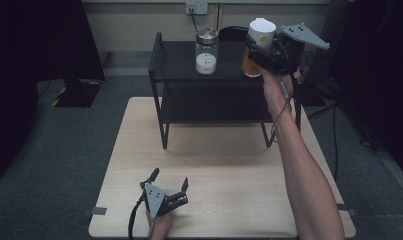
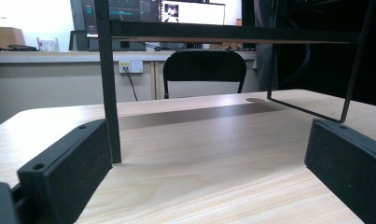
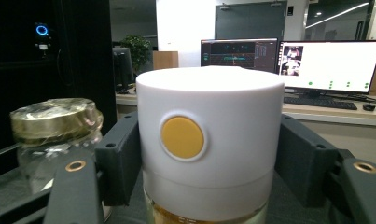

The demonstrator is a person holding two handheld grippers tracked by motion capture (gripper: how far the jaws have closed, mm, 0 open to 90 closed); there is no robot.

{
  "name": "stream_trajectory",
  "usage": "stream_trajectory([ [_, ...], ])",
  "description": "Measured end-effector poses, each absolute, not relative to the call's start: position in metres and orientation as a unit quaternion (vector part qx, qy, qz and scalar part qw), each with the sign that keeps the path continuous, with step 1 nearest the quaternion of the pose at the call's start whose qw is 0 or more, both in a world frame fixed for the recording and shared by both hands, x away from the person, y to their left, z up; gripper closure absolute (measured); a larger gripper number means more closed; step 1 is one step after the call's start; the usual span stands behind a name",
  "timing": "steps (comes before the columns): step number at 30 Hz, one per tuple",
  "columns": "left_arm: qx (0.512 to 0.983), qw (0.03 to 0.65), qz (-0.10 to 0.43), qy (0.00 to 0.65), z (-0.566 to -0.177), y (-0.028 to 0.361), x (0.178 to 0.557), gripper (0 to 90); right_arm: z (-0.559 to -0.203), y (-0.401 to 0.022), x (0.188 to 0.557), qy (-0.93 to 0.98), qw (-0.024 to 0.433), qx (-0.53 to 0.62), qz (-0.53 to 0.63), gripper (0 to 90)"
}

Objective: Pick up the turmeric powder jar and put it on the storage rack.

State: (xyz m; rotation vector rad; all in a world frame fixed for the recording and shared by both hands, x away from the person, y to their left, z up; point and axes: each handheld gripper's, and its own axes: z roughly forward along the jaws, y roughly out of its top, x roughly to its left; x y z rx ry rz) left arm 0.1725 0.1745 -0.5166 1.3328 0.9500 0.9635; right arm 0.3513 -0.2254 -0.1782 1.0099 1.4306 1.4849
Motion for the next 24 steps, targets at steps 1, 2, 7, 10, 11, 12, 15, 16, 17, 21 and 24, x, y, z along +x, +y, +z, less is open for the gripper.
stream_trajectory([
  [1,0.571,0.582,0.413,0.407,-0.517,0.175,0.172,0.2,-0.178,-0.225,0.353,0.568,0.409,0.403,0.589,30.4],
  [2,0.571,0.582,0.413,0.407,-0.517,0.175,0.172,0.1,-0.178,-0.224,0.355,0.569,0.407,0.405,0.589,30.4],
  [7,0.571,0.582,0.413,0.407,-0.517,0.175,0.172,0.1,-0.181,-0.226,0.362,0.572,0.401,0.402,0.592,30.4],
  [10,0.571,0.582,0.413,0.407,-0.517,0.175,0.172,0.1,-0.183,-0.224,0.364,0.572,0.404,0.398,0.592,30.3],
  [11,0.571,0.582,0.413,0.407,-0.517,0.175,0.172,0.1,-0.183,-0.223,0.364,0.574,0.406,0.397,0.59,30.3],
  [12,0.571,0.582,0.413,0.407,-0.517,0.175,0.172,0.1,-0.182,-0.222,0.364,0.577,0.409,0.394,0.587,30.3],
  [15,0.571,0.582,0.413,0.407,-0.517,0.174,0.172,0.1,-0.182,-0.223,0.365,0.578,0.408,0.393,0.588,30.3],
  [16,0.571,0.582,0.413,0.407,-0.517,0.174,0.172,0.1,-0.182,-0.224,0.366,0.578,0.406,0.393,0.589,30.3],
  [17,0.571,0.582,0.413,0.407,-0.517,0.174,0.172,0.1,-0.183,-0.223,0.366,0.576,0.407,0.393,0.589,30.3],
  [21,0.571,0.581,0.413,0.407,-0.516,0.174,0.172,0.1,-0.186,-0.221,0.365,0.571,0.411,0.394,0.591,30.3],
  [24,0.57,0.581,0.413,0.407,-0.517,0.174,0.172,0.1,-0.186,-0.221,0.365,0.572,0.411,0.394,0.591,30.2],
])
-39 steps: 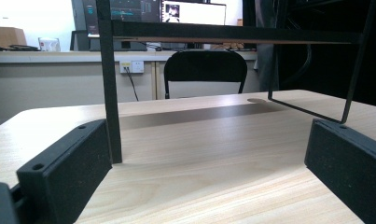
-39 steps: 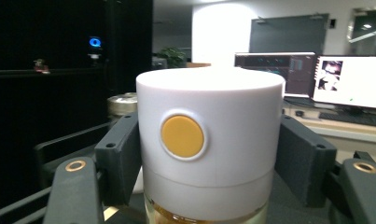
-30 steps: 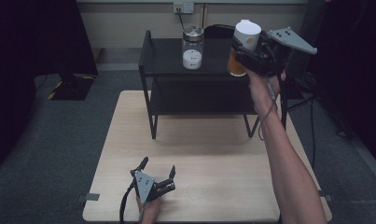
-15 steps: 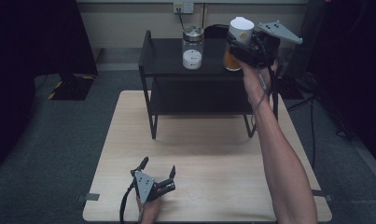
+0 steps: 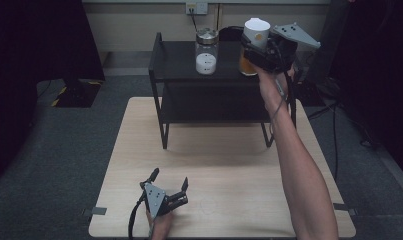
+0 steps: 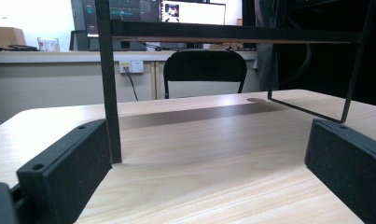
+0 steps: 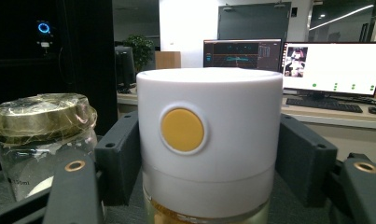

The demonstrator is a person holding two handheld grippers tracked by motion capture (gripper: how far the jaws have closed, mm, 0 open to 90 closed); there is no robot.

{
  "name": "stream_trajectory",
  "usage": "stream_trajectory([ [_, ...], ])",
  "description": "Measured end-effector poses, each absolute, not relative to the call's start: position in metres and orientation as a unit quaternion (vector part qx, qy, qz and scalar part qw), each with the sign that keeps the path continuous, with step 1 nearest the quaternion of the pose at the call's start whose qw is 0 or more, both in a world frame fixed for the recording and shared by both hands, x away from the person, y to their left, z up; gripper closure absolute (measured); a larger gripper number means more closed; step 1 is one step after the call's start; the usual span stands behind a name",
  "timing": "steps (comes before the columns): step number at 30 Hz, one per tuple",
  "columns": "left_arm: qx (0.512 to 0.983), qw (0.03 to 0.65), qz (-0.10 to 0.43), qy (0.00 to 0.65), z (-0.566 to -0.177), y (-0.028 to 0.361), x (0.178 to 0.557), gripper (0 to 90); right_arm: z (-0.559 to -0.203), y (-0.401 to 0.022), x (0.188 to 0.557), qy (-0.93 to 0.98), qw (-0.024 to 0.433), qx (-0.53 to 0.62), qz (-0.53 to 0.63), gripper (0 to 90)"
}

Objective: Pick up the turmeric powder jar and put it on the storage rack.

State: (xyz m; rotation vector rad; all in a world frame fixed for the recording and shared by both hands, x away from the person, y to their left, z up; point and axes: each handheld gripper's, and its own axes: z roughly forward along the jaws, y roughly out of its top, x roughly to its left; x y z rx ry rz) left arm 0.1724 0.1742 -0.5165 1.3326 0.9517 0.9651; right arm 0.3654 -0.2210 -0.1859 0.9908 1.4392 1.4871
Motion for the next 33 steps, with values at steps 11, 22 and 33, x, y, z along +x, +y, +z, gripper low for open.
stream_trajectory([
  [11,0.57,0.581,0.413,0.407,-0.517,0.174,0.172,0.1,-0.195,-0.226,0.368,0.559,0.417,0.385,0.605,1.8],
  [22,0.57,0.581,0.413,0.407,-0.517,0.174,0.172,0.1,-0.193,-0.23,0.362,0.561,0.406,0.379,0.614,0.0],
  [33,0.57,0.581,0.413,0.407,-0.517,0.174,0.172,0.1,-0.195,-0.235,0.346,0.555,0.403,0.371,0.625,0.0],
])
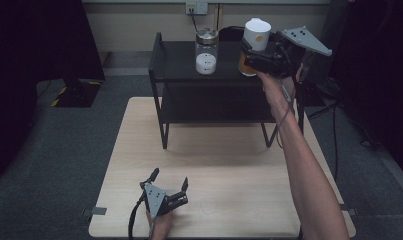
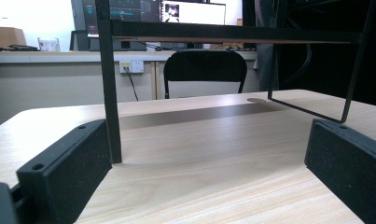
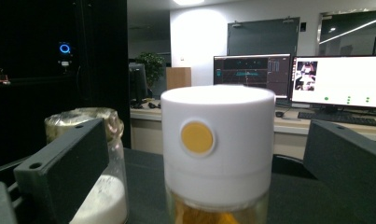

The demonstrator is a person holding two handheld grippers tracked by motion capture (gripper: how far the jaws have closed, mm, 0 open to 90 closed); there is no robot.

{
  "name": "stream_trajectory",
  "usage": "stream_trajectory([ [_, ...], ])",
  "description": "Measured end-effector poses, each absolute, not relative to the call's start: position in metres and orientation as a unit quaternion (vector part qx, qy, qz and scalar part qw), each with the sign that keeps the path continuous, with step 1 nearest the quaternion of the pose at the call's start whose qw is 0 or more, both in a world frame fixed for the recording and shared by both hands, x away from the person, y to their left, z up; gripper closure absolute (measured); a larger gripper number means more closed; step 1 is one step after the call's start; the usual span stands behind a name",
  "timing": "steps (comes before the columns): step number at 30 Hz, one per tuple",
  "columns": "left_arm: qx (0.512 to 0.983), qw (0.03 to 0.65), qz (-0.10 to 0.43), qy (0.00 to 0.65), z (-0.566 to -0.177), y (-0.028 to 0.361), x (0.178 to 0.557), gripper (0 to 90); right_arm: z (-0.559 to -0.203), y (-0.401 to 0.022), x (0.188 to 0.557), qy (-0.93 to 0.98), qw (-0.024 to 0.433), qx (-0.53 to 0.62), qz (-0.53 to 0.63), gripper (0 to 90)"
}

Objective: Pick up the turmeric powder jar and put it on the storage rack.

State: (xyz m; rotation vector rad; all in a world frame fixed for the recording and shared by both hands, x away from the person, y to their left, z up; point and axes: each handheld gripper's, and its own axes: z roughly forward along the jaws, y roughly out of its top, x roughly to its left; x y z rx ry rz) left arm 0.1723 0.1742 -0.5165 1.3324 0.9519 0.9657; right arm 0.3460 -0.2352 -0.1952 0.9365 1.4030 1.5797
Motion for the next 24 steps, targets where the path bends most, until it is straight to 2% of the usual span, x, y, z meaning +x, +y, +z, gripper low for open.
stream_trajectory([
  [12,0.57,0.582,0.413,0.408,-0.517,0.174,0.172,0.1,-0.204,-0.243,0.33,0.567,0.394,0.368,0.622,0.0],
  [24,0.569,0.581,0.414,0.409,-0.517,0.174,0.172,0.1,-0.222,-0.265,0.296,0.567,0.384,0.347,0.641,0.0],
])
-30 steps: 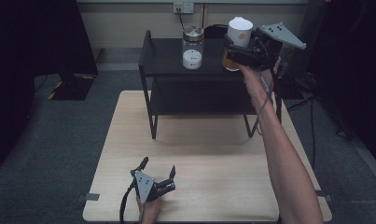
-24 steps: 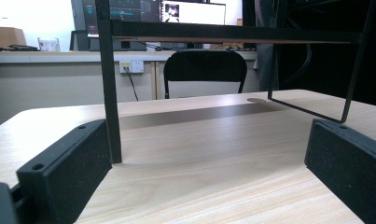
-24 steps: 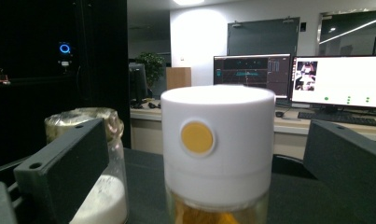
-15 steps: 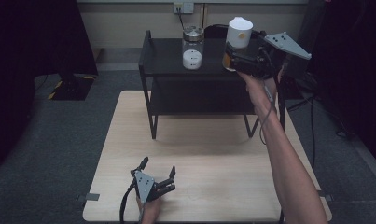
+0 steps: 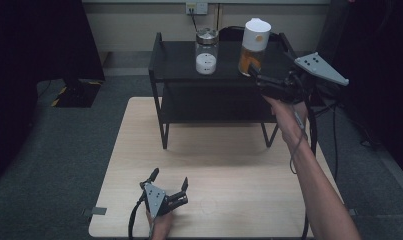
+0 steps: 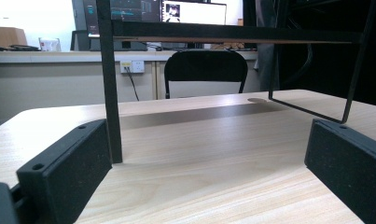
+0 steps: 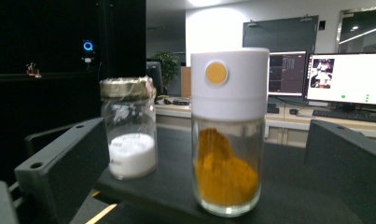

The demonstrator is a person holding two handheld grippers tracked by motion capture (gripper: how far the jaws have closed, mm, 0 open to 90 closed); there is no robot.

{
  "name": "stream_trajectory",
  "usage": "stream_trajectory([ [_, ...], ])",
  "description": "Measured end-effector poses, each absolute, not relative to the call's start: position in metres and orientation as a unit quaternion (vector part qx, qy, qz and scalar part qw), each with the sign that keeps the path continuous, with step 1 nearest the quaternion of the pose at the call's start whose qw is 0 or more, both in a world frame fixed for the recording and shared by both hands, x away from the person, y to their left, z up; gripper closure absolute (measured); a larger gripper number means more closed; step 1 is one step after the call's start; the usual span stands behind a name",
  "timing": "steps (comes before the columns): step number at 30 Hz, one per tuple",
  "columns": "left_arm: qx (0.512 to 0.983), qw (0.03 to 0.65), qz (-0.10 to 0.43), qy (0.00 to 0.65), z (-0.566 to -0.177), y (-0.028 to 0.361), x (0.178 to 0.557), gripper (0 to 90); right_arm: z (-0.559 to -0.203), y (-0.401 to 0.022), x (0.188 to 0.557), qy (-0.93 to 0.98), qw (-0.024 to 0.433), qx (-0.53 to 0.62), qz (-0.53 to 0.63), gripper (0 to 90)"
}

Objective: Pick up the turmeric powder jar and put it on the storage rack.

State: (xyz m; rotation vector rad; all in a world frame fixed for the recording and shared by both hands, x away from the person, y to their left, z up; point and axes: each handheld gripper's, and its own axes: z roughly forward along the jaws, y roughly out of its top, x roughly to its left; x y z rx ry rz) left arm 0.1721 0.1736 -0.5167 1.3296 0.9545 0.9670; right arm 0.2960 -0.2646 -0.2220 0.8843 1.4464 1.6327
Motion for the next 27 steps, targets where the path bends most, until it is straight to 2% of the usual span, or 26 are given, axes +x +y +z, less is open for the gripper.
stream_trajectory([
  [6,0.569,0.581,0.414,0.409,-0.517,0.174,0.172,0.1,-0.235,-0.274,0.279,0.57,0.381,0.338,0.645,0.0],
  [16,0.569,0.581,0.414,0.409,-0.517,0.174,0.172,0.1,-0.254,-0.284,0.246,0.581,0.407,0.305,0.635,0.0],
  [27,0.569,0.581,0.414,0.409,-0.517,0.174,0.172,0.1,-0.301,-0.291,0.215,0.557,0.418,0.283,0.66,0.0],
])
